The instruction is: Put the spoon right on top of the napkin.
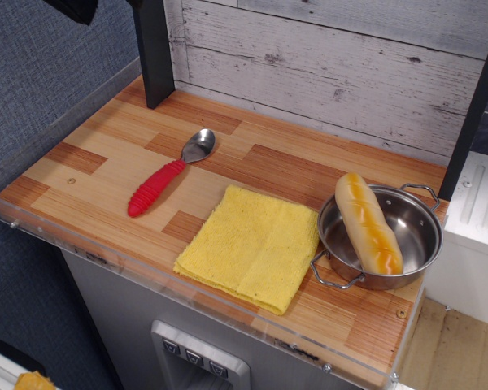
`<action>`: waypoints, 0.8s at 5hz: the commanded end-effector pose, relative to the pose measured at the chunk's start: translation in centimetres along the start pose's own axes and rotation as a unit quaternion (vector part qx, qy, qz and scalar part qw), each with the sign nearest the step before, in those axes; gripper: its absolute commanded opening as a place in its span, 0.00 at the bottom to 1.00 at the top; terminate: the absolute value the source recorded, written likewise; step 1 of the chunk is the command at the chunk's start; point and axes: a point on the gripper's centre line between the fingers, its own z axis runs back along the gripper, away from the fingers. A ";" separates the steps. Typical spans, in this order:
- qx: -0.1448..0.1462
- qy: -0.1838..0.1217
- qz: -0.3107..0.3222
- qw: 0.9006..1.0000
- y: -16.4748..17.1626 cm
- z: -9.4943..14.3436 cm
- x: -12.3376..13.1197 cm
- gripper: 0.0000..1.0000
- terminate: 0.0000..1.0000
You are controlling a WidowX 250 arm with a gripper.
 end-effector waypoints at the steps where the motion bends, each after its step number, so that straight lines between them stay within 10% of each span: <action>1: 0.073 0.017 -0.089 0.993 1.2 -3.1 -0.8 1.00 0.00; 2: 0.112 0.021 -0.139 0.984 1.2 -4.2 -1.3 1.00 0.00; 4: 0.086 0.051 -0.128 0.987 3.2 -5.6 -4.0 1.00 0.00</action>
